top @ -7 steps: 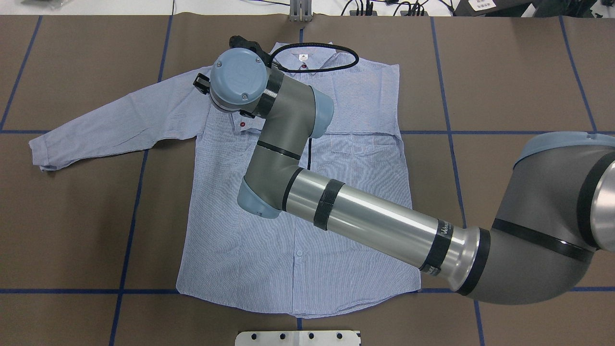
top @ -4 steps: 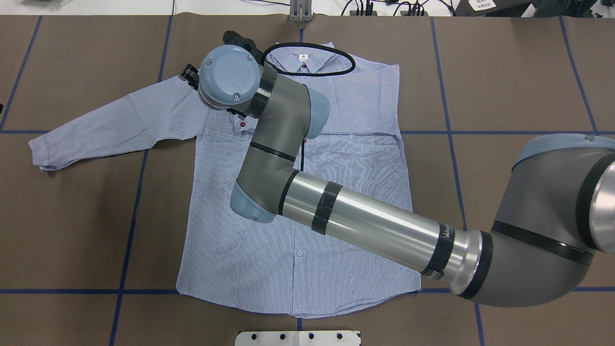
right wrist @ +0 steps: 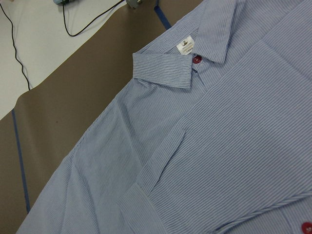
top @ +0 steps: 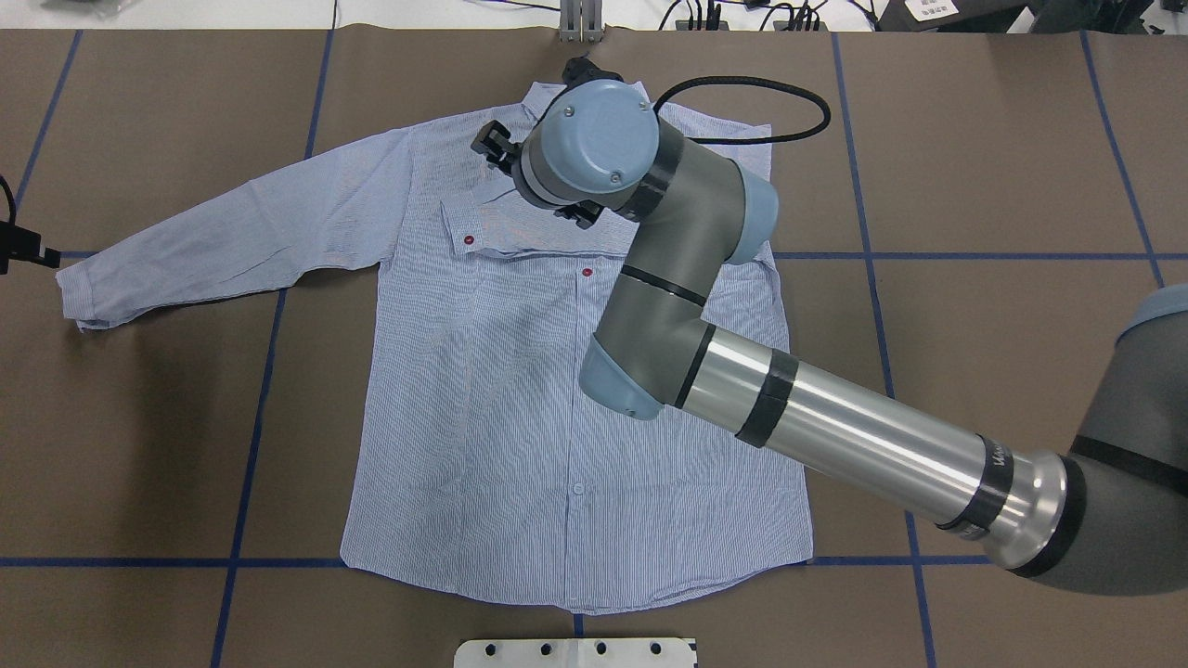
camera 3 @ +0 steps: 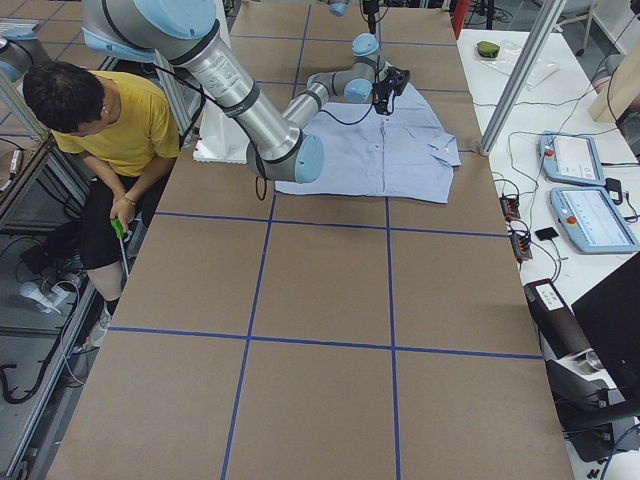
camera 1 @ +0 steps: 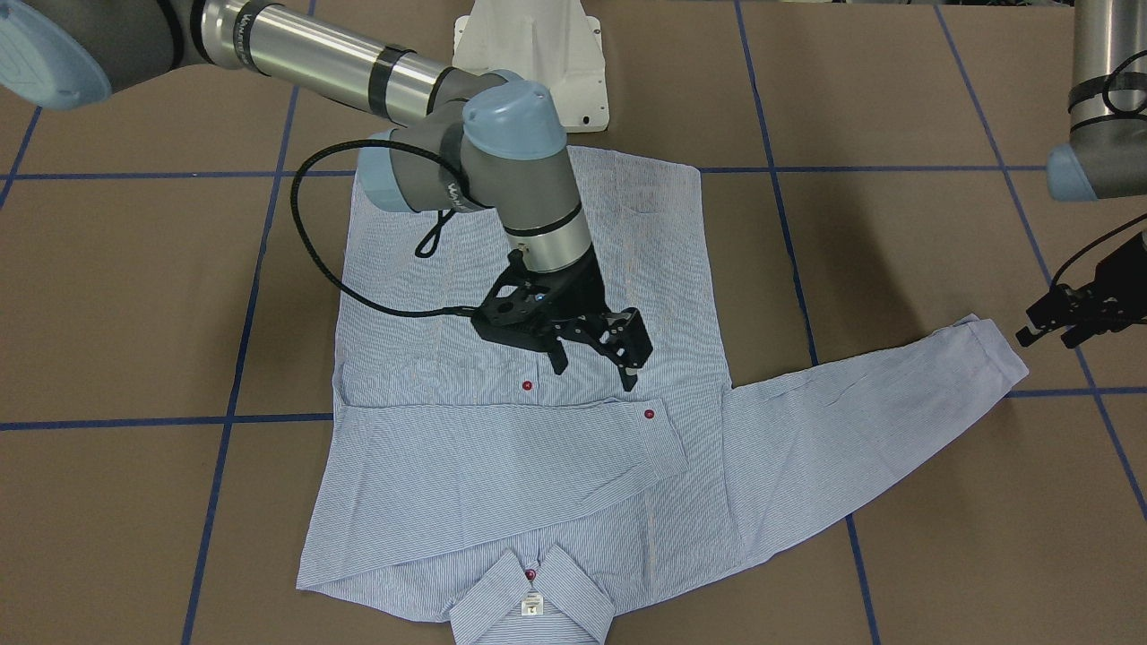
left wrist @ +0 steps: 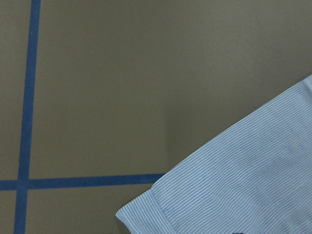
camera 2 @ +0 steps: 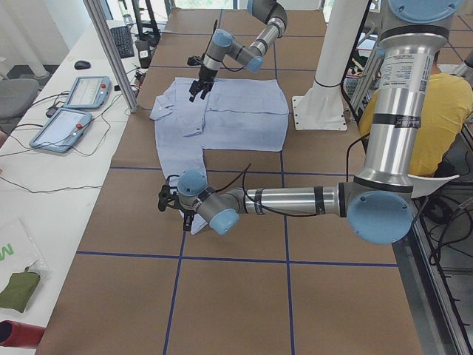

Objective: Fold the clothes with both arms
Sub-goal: 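Release the sleeve with the right gripper while the left grasps the other cuff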

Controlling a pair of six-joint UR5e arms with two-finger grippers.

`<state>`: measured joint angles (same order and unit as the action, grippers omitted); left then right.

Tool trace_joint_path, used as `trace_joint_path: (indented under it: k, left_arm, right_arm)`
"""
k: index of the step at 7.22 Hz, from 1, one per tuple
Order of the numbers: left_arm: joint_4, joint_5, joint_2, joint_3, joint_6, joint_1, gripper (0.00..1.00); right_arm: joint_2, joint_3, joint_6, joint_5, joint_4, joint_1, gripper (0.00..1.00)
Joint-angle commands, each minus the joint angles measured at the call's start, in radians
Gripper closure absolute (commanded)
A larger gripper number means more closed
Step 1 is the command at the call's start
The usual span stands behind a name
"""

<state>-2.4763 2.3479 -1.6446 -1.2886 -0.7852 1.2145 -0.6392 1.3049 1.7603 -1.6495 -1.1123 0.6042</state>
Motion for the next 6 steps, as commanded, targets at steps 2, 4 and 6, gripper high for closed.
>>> trace_joint_path:
  k: [2,4,6]
  left_arm:
    - [-0.122,0.013,0.015,0.028,-0.200,-0.079,0.32]
    - [-0.159,0.021,0.040,0.034,-0.215,-0.102,0.37]
    - [-0.162,0.021,0.051,0.032,-0.238,-0.104,0.80]
  right_arm:
    - [-0.057,0.057,-0.022,-0.003,0.002,0.011,0.01]
    - [-0.057,0.057,-0.021,-0.003,0.002,0.011,0.01]
    - [-0.057,0.057,-0.019,-0.004,0.002,0.011,0.01]
